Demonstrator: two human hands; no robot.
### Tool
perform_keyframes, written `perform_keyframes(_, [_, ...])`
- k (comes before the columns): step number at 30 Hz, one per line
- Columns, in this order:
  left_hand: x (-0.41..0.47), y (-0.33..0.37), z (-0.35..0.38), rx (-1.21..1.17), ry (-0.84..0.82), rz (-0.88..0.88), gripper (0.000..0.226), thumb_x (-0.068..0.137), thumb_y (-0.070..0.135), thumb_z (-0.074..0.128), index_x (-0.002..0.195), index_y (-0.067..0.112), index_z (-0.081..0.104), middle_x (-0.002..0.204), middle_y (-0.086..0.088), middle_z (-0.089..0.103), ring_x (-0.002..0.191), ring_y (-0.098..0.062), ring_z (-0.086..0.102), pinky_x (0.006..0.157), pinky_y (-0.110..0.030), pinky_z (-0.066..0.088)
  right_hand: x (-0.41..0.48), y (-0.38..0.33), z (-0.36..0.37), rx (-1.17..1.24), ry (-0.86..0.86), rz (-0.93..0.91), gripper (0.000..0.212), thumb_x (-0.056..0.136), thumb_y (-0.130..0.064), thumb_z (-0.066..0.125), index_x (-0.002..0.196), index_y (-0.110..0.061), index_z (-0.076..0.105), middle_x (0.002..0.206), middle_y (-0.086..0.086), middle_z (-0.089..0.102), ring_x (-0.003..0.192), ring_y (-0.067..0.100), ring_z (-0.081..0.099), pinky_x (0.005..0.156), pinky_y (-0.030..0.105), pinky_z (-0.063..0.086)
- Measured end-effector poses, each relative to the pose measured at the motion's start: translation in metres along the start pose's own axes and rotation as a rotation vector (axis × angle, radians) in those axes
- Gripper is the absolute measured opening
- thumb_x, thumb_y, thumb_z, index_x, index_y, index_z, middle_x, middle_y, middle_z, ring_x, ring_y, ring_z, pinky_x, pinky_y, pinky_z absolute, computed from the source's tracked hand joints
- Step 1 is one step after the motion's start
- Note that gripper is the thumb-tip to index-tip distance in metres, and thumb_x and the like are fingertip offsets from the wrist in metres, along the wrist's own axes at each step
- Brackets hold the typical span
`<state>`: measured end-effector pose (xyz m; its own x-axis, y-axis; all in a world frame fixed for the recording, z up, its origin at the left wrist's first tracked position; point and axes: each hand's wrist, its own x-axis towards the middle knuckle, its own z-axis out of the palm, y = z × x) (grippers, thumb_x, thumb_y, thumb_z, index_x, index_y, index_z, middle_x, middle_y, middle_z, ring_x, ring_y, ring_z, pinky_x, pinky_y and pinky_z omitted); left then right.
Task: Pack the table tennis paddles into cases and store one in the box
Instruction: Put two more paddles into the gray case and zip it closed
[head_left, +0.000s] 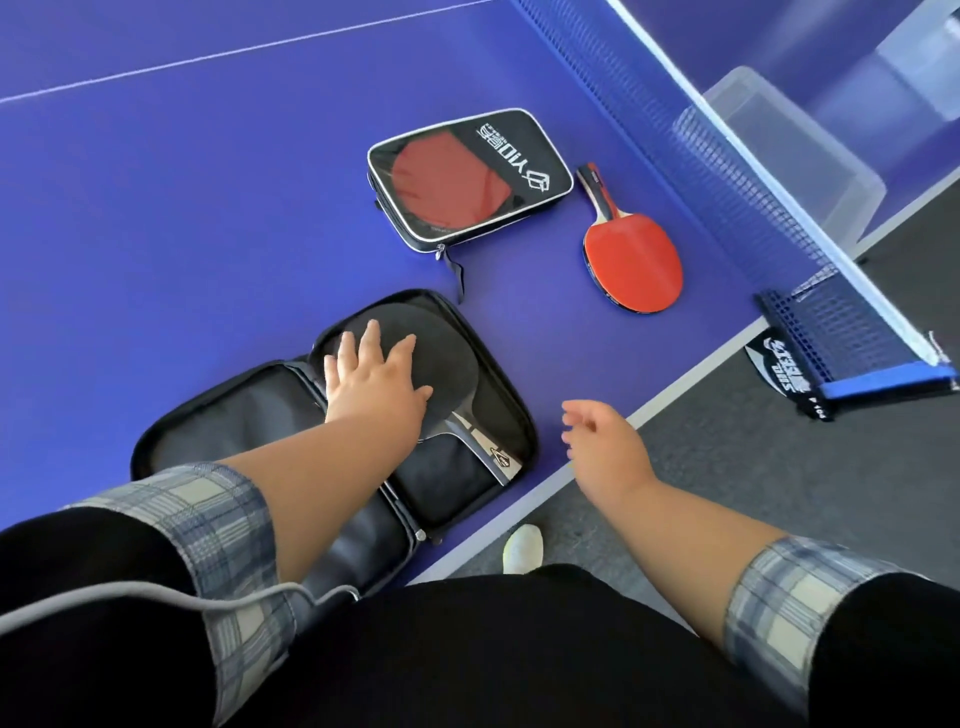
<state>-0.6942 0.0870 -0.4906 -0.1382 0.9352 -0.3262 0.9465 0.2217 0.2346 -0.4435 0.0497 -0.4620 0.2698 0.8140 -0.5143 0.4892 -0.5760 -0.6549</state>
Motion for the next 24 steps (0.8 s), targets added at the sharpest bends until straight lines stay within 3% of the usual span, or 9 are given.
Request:
perform_keyframes(4, [0.000, 0.027, -0.013, -0.016, -0.020, 0.090, 0.067, 0.095, 0.039, 0.054, 0.153, 0.033, 0.021, 0.164, -0.005, 0.007, 0.150, -0.030, 0.000, 0.120, -0.048, 0.001, 0.028, -0.004, -0.028, -0.043, 0.065, 0.030, 0.031, 0.099, -0.020, 0.047, 0.125, -0.027, 0.062, 0.126, -0.006, 0.062, 0.111, 0.014, 0.059, 0.084, 0.024, 0.043])
perform_keyframes(8, [0.007, 0.066, -0.026, -0.054, -0.009, 0.214, 0.062, 0.094, 0.038, 0.055, 0.150, 0.030, 0.029, 0.161, -0.003, 0.020, 0.148, -0.027, 0.011, 0.121, -0.044, 0.009, 0.062, -0.020, -0.051, -0.043, 0.096, 0.023, 0.034, 0.098, -0.024, 0.044, 0.127, -0.030, 0.061, 0.126, -0.007, 0.063, 0.108, 0.019, 0.061, 0.090, 0.035, 0.051])
perform_keyframes(12, [0.024, 0.116, -0.029, -0.139, -0.061, 0.239, 0.060, 0.094, 0.034, 0.055, 0.149, 0.029, 0.033, 0.155, 0.002, 0.032, 0.142, -0.024, 0.027, 0.113, -0.039, 0.027, 0.110, -0.036, -0.085, 0.003, 0.105, -0.032, 0.036, 0.095, -0.024, 0.046, 0.126, -0.031, 0.062, 0.125, -0.007, 0.062, 0.107, 0.016, 0.060, 0.084, 0.032, 0.048])
perform_keyframes(14, [0.037, 0.149, -0.028, -0.243, -0.128, 0.174, 0.059, 0.093, 0.034, 0.055, 0.149, 0.028, 0.034, 0.151, 0.000, 0.037, 0.132, -0.024, 0.042, 0.105, -0.038, 0.039, 0.141, -0.044, -0.106, 0.020, 0.113, -0.079, 0.036, 0.094, -0.023, 0.048, 0.126, -0.028, 0.064, 0.127, -0.003, 0.061, 0.109, 0.017, 0.059, 0.089, 0.035, 0.049])
perform_keyframes(16, [0.055, 0.185, -0.026, -0.385, -0.204, 0.043, 0.060, 0.094, 0.035, 0.055, 0.149, 0.028, 0.033, 0.148, 0.001, 0.041, 0.105, -0.019, 0.059, 0.086, -0.035, 0.052, 0.175, -0.052, -0.129, 0.002, 0.143, -0.126, 0.037, 0.093, -0.022, 0.051, 0.128, -0.024, 0.064, 0.132, 0.002, 0.058, 0.116, 0.020, 0.058, 0.098, 0.038, 0.048])
perform_keyframes(19, [0.090, 0.234, -0.017, -0.594, -0.285, -0.150, 0.064, 0.095, 0.037, 0.057, 0.151, 0.025, 0.029, 0.147, 0.006, 0.045, 0.078, -0.005, 0.058, 0.057, -0.024, 0.046, 0.225, -0.062, -0.159, -0.079, 0.153, -0.136, 0.044, 0.093, -0.028, 0.053, 0.136, -0.025, 0.058, 0.142, 0.005, 0.050, 0.126, 0.025, 0.052, 0.105, 0.043, 0.044])
perform_keyframes(22, [0.122, 0.270, -0.010, -0.721, -0.335, -0.260, 0.074, 0.094, 0.041, 0.058, 0.154, 0.021, 0.022, 0.143, 0.008, 0.050, 0.087, -0.015, 0.058, 0.062, -0.027, 0.046, 0.267, -0.069, -0.175, -0.146, 0.049, -0.107, 0.054, 0.094, -0.032, 0.053, 0.147, -0.026, 0.045, 0.151, 0.003, 0.043, 0.132, 0.025, 0.047, 0.105, 0.039, 0.040])
perform_keyframes(24, [0.137, 0.285, -0.005, -0.814, -0.329, -0.347, 0.075, 0.092, 0.040, 0.061, 0.153, 0.019, 0.022, 0.125, 0.008, 0.059, 0.088, -0.021, 0.060, 0.073, -0.033, 0.053, 0.287, -0.072, -0.174, -0.143, -0.067, -0.085, 0.061, 0.094, -0.033, 0.053, 0.153, -0.026, 0.035, 0.155, 0.001, 0.041, 0.136, 0.023, 0.044, 0.101, 0.032, 0.036])
